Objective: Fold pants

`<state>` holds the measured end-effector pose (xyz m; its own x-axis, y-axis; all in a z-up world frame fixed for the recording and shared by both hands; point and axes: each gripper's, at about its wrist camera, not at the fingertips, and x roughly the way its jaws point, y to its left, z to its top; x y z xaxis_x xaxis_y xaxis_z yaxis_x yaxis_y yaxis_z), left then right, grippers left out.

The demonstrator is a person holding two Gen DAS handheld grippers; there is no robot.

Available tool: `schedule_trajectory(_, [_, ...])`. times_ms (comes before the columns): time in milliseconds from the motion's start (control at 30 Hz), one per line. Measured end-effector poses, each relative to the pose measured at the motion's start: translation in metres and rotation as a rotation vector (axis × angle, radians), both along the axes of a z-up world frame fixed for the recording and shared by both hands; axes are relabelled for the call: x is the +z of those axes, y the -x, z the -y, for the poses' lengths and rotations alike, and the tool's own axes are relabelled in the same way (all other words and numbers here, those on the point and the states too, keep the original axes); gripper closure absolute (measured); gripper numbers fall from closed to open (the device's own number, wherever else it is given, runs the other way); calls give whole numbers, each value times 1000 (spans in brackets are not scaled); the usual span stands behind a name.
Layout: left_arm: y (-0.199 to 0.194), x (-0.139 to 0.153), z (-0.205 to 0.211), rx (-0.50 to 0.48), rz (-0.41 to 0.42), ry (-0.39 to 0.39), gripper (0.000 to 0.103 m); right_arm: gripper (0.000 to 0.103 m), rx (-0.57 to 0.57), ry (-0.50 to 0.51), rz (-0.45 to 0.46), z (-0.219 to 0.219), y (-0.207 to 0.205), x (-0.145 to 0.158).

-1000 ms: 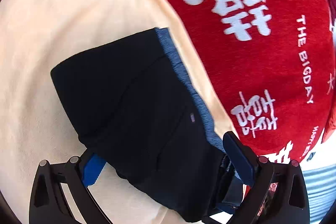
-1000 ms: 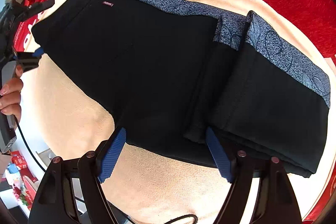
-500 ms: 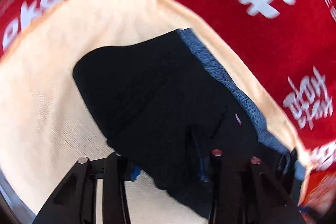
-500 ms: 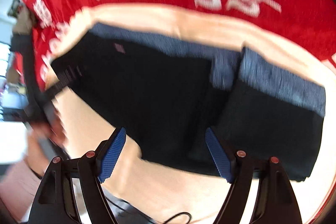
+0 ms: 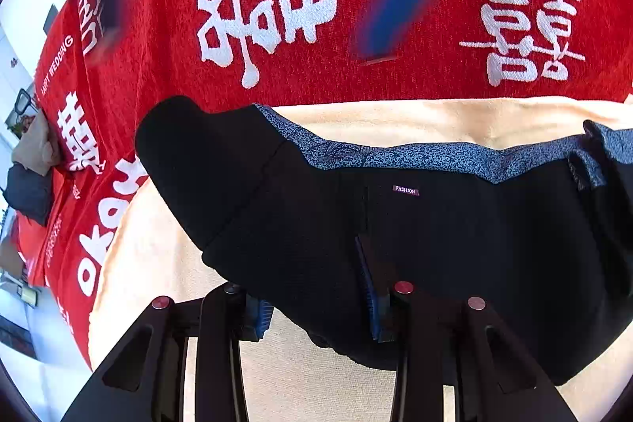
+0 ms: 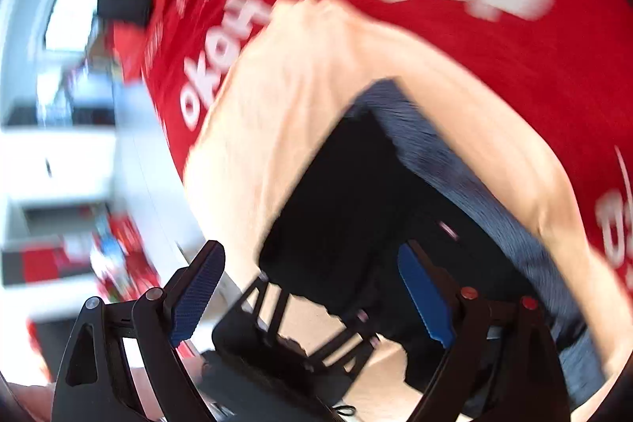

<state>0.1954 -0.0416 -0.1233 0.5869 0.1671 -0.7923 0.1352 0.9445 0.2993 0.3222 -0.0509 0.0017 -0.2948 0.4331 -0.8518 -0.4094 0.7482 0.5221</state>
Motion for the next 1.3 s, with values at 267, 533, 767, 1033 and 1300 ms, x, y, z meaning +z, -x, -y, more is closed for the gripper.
schedule_trajectory(267, [2,2,-5,6,-3,1,65,31,187,197,-50,-61,13,-48])
schedule_trajectory(533, [9,23,10,-48,3,24,65,81,52,63,41,15,17,-13])
schedule_trajectory(767, [23,79,55,-154,27,145,65,81,-197,-152,106,124,36,46])
schedule_trajectory(1033, [42,112,145,-311,-34,256,65,81,-448,-265,173,279,93,68])
schedule_trajectory(1300, [60,80,259,-437,-161,240,65,81,-690,-297,125,409,144,24])
